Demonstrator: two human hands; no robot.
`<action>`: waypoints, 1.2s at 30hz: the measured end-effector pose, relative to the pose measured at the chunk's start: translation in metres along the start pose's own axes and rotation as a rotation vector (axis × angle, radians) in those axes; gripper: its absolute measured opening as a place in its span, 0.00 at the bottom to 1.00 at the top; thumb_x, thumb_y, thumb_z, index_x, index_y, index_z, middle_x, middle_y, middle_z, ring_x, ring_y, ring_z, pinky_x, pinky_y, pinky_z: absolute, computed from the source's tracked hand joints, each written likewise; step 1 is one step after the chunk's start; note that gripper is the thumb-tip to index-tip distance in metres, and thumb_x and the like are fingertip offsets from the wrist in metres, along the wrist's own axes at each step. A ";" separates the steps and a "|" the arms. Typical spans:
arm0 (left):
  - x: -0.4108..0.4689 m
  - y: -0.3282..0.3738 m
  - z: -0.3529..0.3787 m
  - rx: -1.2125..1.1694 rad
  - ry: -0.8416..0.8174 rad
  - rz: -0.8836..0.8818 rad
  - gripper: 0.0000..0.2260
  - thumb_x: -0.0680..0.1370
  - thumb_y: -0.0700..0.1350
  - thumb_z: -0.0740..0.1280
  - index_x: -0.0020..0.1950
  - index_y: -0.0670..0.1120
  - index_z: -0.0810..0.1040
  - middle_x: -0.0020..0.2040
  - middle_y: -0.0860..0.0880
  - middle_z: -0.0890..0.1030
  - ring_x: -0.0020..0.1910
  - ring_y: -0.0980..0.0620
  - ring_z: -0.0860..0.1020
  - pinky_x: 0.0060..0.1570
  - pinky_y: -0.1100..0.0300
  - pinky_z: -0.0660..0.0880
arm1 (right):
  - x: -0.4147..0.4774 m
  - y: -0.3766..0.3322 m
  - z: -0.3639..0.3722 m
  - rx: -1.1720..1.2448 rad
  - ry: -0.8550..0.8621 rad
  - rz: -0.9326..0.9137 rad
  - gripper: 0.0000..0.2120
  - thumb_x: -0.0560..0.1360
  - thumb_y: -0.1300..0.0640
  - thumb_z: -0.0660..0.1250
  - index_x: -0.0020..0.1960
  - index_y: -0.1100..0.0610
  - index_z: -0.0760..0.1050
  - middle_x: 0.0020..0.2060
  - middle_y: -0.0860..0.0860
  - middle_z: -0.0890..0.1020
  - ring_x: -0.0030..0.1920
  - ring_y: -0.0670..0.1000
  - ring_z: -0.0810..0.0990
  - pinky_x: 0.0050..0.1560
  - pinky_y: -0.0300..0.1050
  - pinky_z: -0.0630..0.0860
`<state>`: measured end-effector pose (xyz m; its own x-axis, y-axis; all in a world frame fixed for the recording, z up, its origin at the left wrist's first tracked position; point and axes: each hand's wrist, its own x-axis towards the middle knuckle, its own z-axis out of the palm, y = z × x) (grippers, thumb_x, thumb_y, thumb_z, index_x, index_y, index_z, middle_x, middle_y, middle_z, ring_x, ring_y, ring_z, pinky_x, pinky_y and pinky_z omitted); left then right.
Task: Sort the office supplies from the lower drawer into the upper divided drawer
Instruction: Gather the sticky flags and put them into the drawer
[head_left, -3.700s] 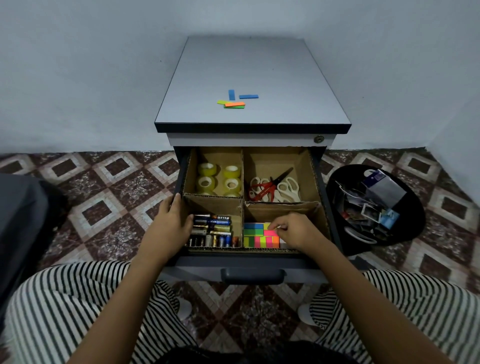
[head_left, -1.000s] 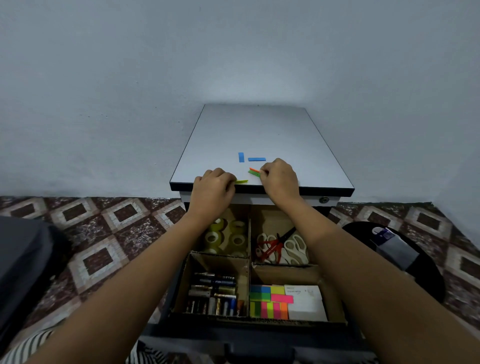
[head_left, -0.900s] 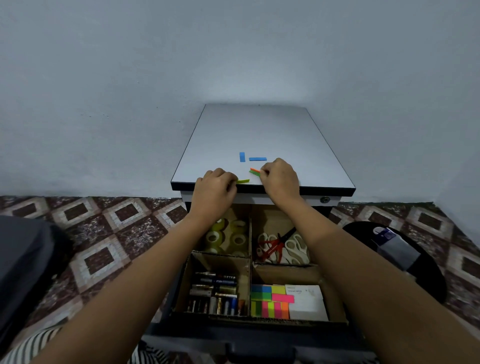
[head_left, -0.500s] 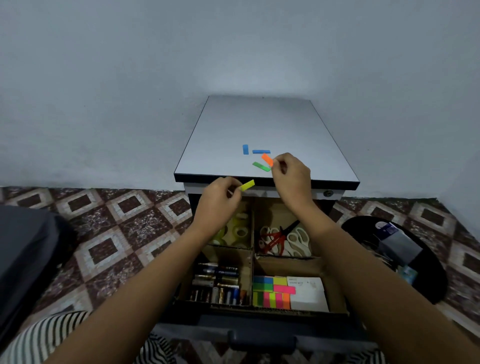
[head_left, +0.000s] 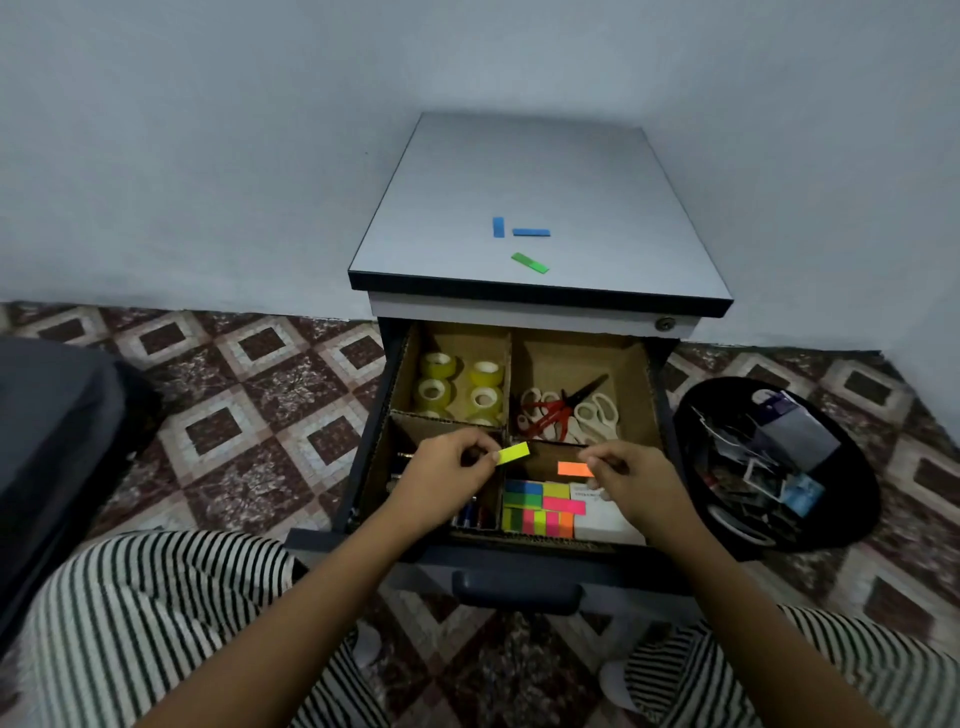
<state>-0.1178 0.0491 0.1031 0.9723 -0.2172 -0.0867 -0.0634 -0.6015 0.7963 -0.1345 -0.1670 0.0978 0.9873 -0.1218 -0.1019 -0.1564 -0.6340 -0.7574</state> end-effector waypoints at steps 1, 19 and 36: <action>-0.002 -0.002 0.003 0.000 -0.007 -0.010 0.05 0.78 0.46 0.65 0.50 0.50 0.80 0.43 0.50 0.81 0.37 0.55 0.77 0.37 0.62 0.72 | -0.002 0.004 0.002 -0.023 -0.013 0.023 0.07 0.76 0.64 0.64 0.50 0.60 0.81 0.37 0.50 0.82 0.33 0.41 0.79 0.46 0.43 0.78; 0.001 -0.011 0.007 -0.075 0.068 -0.070 0.04 0.77 0.44 0.66 0.48 0.48 0.81 0.43 0.50 0.80 0.41 0.54 0.77 0.40 0.62 0.72 | 0.007 0.014 0.030 -0.203 -0.012 0.114 0.09 0.74 0.67 0.62 0.45 0.61 0.82 0.46 0.54 0.83 0.46 0.50 0.79 0.45 0.35 0.70; -0.004 -0.011 0.006 -0.060 0.058 -0.074 0.04 0.78 0.44 0.65 0.49 0.48 0.79 0.45 0.50 0.80 0.40 0.55 0.77 0.37 0.66 0.72 | 0.011 0.017 0.036 -0.237 -0.012 0.184 0.11 0.74 0.67 0.62 0.44 0.59 0.82 0.46 0.55 0.83 0.47 0.53 0.80 0.46 0.40 0.75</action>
<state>-0.1222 0.0520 0.0916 0.9853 -0.1277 -0.1133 0.0213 -0.5668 0.8236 -0.1257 -0.1517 0.0607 0.9418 -0.2432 -0.2322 -0.3335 -0.7628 -0.5539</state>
